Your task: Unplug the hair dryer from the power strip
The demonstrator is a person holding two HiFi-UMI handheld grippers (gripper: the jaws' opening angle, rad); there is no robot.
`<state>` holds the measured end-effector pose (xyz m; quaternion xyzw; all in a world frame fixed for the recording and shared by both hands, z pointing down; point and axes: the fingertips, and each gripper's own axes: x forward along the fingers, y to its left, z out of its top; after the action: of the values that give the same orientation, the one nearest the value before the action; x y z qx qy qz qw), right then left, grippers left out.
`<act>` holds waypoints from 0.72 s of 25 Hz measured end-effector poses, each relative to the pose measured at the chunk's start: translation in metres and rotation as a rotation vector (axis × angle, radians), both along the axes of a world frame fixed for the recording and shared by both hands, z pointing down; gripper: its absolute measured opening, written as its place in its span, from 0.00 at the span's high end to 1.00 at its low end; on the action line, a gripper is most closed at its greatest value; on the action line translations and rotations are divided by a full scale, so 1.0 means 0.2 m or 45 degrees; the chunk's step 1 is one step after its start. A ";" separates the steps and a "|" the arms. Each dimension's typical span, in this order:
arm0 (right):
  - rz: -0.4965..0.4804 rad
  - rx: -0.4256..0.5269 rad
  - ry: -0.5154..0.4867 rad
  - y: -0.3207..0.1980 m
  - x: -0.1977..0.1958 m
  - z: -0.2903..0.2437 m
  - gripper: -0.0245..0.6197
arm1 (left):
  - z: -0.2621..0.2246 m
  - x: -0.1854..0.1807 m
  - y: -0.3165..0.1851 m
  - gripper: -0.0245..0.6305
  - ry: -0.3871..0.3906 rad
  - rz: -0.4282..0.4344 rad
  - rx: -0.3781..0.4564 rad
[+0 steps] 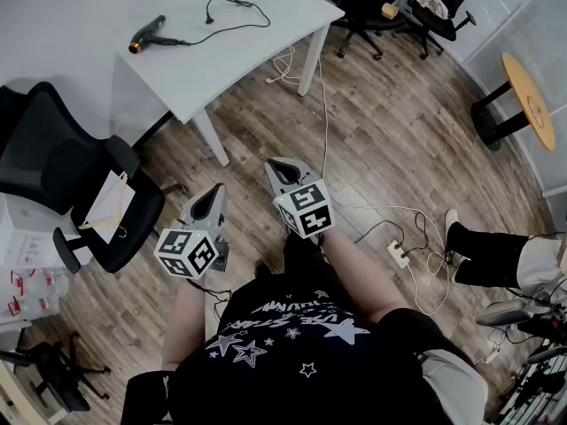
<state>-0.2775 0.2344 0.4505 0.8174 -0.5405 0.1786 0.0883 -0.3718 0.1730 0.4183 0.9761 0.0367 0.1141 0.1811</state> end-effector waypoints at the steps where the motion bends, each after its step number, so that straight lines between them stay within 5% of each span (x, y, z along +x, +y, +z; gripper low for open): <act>1: 0.006 0.002 0.001 0.01 -0.01 0.00 0.95 | 0.00 0.00 0.00 0.95 0.000 -0.006 -0.006; 18: 0.080 -0.011 -0.023 0.06 -0.14 -0.02 0.95 | 0.04 -0.19 -0.10 0.95 -0.043 -0.054 0.022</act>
<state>-0.3059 0.2458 0.4474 0.8320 -0.5145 0.1908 0.0814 -0.4090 0.1533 0.4253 0.9761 0.0120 0.1272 0.1758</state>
